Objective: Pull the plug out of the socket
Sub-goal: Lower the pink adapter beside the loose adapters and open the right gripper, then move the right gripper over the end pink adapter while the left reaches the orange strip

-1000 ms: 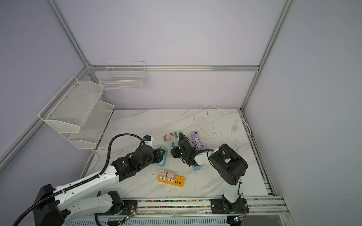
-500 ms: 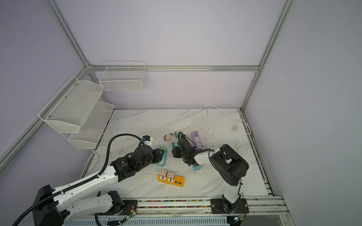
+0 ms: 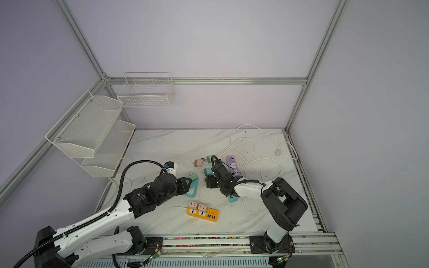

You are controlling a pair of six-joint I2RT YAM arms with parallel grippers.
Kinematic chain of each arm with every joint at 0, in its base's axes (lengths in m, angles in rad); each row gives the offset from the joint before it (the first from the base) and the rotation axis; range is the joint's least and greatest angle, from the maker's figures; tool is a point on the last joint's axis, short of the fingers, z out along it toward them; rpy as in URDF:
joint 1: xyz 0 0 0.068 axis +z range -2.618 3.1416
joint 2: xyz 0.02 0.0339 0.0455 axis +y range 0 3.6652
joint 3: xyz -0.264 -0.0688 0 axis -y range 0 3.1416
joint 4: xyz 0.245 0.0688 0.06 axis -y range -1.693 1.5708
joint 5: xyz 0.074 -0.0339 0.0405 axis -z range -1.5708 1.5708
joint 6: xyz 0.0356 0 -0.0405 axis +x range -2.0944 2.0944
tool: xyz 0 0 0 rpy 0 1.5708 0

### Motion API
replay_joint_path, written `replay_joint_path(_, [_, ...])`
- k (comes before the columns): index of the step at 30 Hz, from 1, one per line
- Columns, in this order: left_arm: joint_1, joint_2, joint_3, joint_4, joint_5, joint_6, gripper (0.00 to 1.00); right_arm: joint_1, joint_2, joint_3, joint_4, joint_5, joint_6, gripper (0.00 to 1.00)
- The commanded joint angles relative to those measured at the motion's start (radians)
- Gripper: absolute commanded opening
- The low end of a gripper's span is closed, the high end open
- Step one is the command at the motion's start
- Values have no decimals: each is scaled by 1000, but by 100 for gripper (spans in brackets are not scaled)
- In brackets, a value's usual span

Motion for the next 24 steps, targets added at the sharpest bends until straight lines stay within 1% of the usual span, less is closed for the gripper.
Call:
replay_joint_path(1, [-8, -45, -52, -40, 7, -53, 45, 27, -59, 18, -93, 20, -39, 65])
replay_joint_path(7, [-24, -125, -64, -177, 9, -116, 45, 78, -143, 17, -179, 21, -59, 65])
replay_joint_path(10, [-37, -180, -85, -233, 16, -152, 45, 120, -176, 18, -226, 26, -63, 65])
replay_joint_path(16, [-58, -250, -149, -272, 74, -232, 44, 215, -241, 14, -309, 47, -69, 65])
replay_joint_path(18, [-75, -261, -169, -270, 86, -262, 43, 240, -241, 13, -335, 57, -63, 65])
replay_joint_path(20, [-96, -260, -187, -270, 90, -288, 43, 265, -277, 9, -345, 61, -58, 65])
replay_joint_path(24, [-135, -244, -226, -263, 91, -345, 42, 309, -281, 10, -373, 79, -51, 65])
